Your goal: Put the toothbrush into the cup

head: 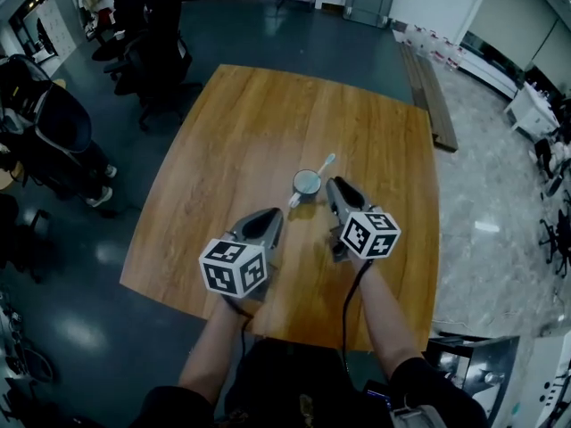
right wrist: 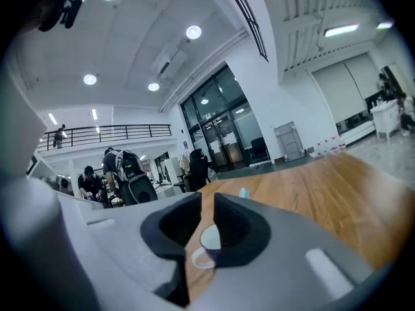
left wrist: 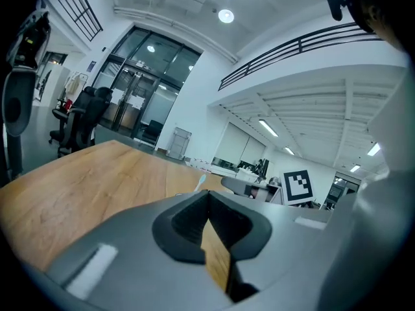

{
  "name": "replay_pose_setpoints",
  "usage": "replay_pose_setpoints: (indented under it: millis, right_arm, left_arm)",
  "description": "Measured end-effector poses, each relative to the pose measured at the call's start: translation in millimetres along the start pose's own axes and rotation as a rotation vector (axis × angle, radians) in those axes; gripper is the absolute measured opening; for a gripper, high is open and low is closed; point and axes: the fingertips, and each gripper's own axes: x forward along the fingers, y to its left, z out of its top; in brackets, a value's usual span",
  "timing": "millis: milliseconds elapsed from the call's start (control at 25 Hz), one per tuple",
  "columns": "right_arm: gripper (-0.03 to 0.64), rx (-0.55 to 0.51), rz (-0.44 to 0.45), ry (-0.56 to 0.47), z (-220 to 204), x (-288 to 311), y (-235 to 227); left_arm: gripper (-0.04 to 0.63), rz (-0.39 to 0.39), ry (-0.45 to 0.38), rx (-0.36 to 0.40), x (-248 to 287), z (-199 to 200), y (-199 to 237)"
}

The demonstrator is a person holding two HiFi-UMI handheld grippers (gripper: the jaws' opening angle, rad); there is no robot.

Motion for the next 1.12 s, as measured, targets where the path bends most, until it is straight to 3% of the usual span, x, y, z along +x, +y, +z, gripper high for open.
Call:
replay_pose_setpoints:
  millis: [120, 560, 840, 1120]
  right_arm:
    - [0.003, -0.048, 0.007, -0.069, 22.2, -30.8, 29.6]
    - [0.003, -0.177, 0.109, -0.287, 104.1, -145.9, 118.3]
    - [0.003, -0.183, 0.190, -0.324, 116.7, -225.0, 142.9]
    - [0.003, -0.163, 0.235, -0.293, 95.3, -288.3, 149.8]
  left_arm:
    - [0.006, -0.053, -0.028, 0.034, -12.9, 11.4, -17.5]
    - [0.006, -0.197, -0.120, 0.146, -48.9, 38.4, -104.1]
    - [0.006, -0.191, -0.161, 0.190, -83.4, 38.0, -174.7]
    - [0.006, -0.137, -0.165, 0.197, -116.9, 10.2, -228.4]
